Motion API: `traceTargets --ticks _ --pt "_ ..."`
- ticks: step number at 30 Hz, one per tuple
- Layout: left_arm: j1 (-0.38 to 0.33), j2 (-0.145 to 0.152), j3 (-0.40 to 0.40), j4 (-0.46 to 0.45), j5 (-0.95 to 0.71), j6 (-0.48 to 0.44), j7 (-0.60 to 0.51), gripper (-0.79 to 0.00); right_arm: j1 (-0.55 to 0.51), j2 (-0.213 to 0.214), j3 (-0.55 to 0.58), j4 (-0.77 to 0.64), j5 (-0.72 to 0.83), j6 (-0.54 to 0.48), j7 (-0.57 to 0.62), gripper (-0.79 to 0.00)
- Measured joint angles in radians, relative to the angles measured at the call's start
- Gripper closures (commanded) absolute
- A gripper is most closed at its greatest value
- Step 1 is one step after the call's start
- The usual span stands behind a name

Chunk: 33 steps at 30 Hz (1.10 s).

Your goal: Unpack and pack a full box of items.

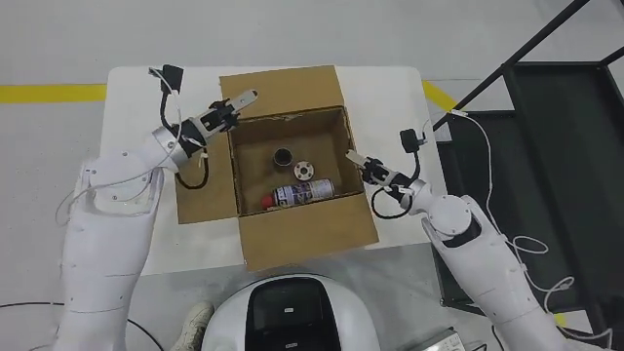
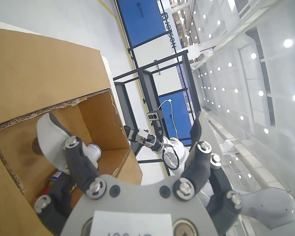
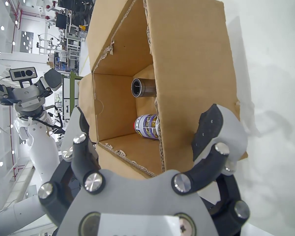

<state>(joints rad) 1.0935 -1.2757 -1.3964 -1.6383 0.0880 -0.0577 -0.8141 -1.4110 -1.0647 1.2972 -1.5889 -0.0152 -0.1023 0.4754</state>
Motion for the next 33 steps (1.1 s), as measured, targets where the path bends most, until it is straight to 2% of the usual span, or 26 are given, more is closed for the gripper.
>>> traceTargets --ticks 7,13,21,27,33 --pt "0.047 0.012 -0.046 -0.033 -0.025 -0.007 0.009 -0.785 0.045 -0.011 -0.054 0.015 -0.025 0.022 0.021 -0.785" --pt "0.063 0.021 -0.073 -0.020 -0.084 -0.013 -0.023 -0.785 0.028 -0.009 -0.020 -0.006 -0.030 -0.001 -0.015 -0.785" --pt "0.001 0.043 -0.091 0.093 -0.129 -0.057 -0.234 -0.785 -0.052 0.003 0.055 -0.202 -0.224 -0.019 -0.147 -0.785" --pt "-0.048 0.065 -0.104 0.173 -0.140 -0.117 -0.418 -0.785 -0.048 0.005 0.013 -0.323 -0.343 -0.047 -0.068 -0.785" --pt "-0.057 0.082 -0.119 0.212 -0.186 -0.180 -0.525 -0.785 0.022 -0.006 -0.102 -0.327 -0.488 -0.017 0.000 -0.785"
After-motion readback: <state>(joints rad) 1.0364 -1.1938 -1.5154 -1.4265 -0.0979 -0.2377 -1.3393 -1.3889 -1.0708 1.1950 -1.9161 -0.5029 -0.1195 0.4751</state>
